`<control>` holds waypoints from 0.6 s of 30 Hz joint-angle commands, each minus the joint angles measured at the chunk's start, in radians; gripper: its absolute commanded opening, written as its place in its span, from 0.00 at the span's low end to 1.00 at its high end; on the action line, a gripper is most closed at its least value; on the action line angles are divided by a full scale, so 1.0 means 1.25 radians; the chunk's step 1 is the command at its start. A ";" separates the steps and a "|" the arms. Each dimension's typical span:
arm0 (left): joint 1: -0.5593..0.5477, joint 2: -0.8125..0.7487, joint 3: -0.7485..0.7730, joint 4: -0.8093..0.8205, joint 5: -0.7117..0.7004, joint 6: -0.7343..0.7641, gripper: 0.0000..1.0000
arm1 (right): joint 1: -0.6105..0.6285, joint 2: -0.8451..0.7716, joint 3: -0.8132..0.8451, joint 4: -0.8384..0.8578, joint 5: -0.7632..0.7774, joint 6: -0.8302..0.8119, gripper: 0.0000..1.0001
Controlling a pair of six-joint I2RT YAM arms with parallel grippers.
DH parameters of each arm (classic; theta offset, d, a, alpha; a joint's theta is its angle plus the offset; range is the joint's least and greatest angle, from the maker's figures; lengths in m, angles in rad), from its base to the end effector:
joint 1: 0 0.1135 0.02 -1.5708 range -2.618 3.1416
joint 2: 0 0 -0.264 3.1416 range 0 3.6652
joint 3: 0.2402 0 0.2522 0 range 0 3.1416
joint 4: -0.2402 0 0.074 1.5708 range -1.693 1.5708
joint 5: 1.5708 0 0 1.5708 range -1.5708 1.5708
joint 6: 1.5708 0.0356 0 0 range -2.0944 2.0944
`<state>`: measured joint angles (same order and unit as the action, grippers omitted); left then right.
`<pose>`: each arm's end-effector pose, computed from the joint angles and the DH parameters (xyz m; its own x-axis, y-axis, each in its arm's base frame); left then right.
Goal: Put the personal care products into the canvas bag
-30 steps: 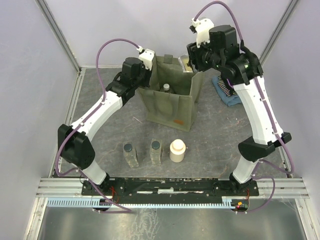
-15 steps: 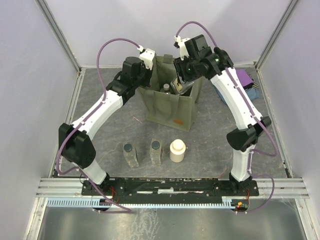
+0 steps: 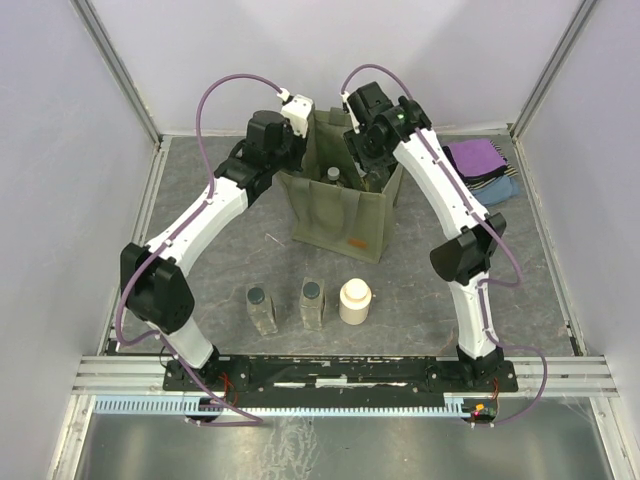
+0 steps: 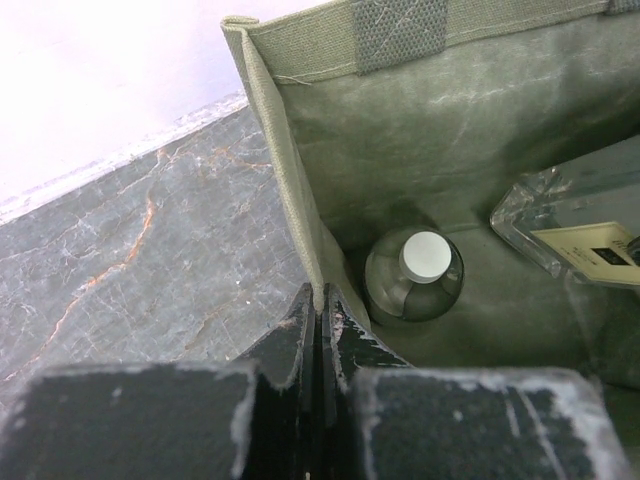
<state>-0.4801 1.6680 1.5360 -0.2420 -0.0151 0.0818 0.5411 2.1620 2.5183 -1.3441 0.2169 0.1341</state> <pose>0.3536 -0.1835 0.3634 -0.2862 0.2412 -0.9273 0.4743 0.8766 0.0816 0.3774 0.2178 0.3836 -0.7628 -0.3061 -0.5696 -0.3022 0.9475 -0.1044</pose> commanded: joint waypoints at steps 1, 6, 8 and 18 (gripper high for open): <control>-0.003 0.007 0.043 0.051 0.020 -0.002 0.03 | -0.007 -0.010 0.024 0.045 0.038 -0.010 0.00; -0.003 0.011 0.046 0.051 0.014 -0.003 0.03 | -0.013 -0.001 -0.064 0.108 -0.014 -0.030 0.00; -0.004 0.015 0.048 0.051 0.013 -0.003 0.03 | -0.016 0.010 -0.080 0.119 -0.028 -0.035 0.00; -0.005 0.030 0.073 0.051 0.007 -0.002 0.03 | -0.022 0.038 -0.181 0.188 -0.056 -0.069 0.00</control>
<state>-0.4801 1.6974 1.5688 -0.2459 -0.0158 0.0818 0.5182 2.2459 2.2982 -1.2179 0.1547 0.0776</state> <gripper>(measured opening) 0.053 0.569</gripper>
